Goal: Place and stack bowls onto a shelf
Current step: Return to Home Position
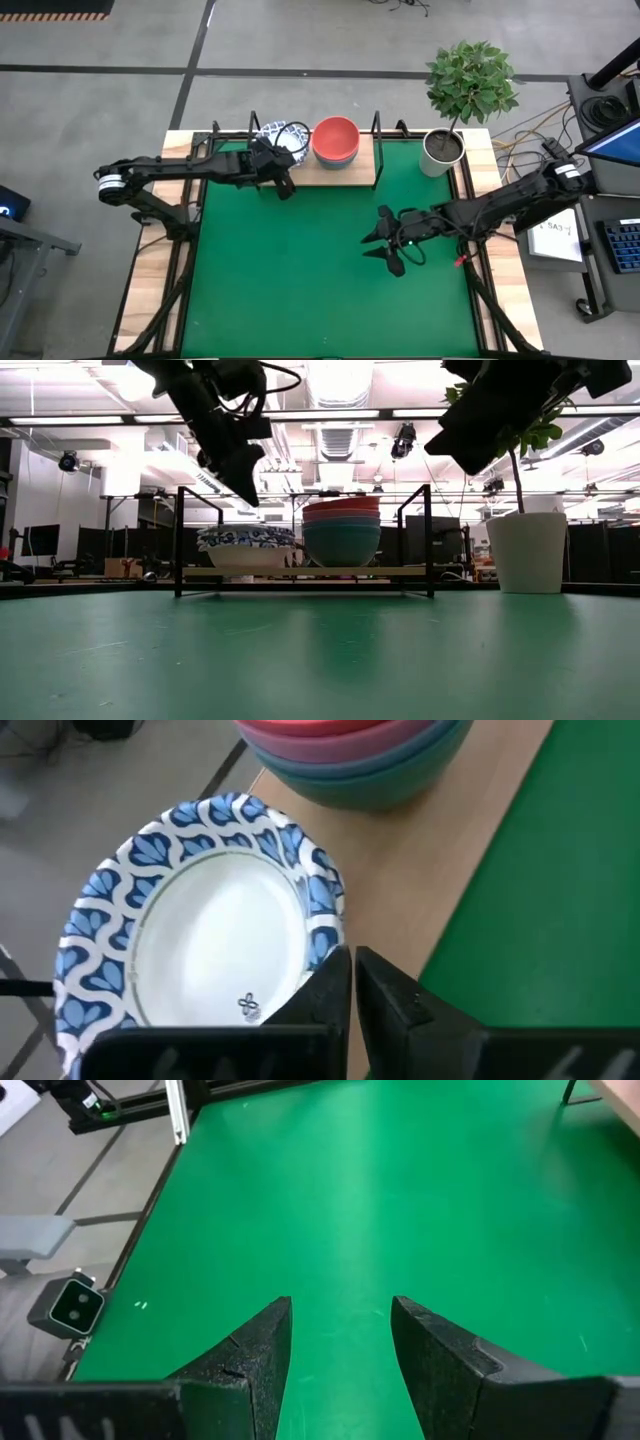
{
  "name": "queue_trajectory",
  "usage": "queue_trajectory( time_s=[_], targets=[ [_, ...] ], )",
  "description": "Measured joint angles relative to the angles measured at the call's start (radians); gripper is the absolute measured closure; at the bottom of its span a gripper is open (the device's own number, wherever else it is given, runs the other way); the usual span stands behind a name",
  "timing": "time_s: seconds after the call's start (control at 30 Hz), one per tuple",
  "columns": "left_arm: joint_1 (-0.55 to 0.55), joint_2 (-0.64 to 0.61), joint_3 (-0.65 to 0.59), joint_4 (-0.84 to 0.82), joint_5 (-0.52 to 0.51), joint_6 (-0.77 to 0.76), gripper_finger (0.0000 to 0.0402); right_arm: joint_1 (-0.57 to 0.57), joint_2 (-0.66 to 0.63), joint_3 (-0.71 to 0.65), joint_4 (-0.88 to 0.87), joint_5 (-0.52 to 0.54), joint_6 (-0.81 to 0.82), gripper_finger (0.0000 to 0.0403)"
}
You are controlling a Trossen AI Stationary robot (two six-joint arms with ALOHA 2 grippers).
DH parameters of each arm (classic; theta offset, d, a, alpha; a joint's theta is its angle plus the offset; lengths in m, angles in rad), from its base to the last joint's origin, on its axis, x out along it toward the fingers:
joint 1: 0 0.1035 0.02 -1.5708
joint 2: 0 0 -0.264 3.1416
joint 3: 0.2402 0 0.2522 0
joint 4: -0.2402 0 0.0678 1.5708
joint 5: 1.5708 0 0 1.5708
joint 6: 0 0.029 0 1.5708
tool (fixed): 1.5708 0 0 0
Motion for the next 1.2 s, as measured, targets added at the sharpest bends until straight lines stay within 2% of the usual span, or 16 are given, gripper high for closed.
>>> queue_trajectory(
  time_s=[0.3,0.4,0.5,0.63,0.7,1.0,1.2],
  targets=[
    [-0.047,-0.004,-0.004,0.006,0.004,-0.051,0.0401,0.005,0.009,-0.008,0.017,0.001,0.001,0.0241],
    [-0.139,-0.036,-0.027,0.073,0.026,-0.047,0.0401,0.025,-0.001,-0.029,0.034,0.0,-0.04,0.0241],
    [-0.254,-0.092,-0.094,0.2,0.041,0.033,0.0401,0.034,-0.026,-0.072,0.102,-0.003,-0.088,0.0241],
    [-0.377,-0.216,-0.236,0.379,0.217,0.146,0.0401,0.032,-0.108,-0.148,0.151,-0.002,-0.162,0.0241],
    [-0.416,-0.292,-0.312,0.452,0.256,0.147,0.0401,0.024,-0.167,-0.185,0.145,-0.002,-0.19,0.0241],
    [-0.422,-0.684,-0.594,0.598,0.242,0.063,0.0402,0.019,-0.469,-0.327,0.144,-0.001,-0.274,0.0244],
    [-0.422,-0.873,-0.722,0.728,0.229,0.044,0.0402,0.018,-0.66,-0.435,0.142,0.0,-0.3,0.0254]
  ],
)
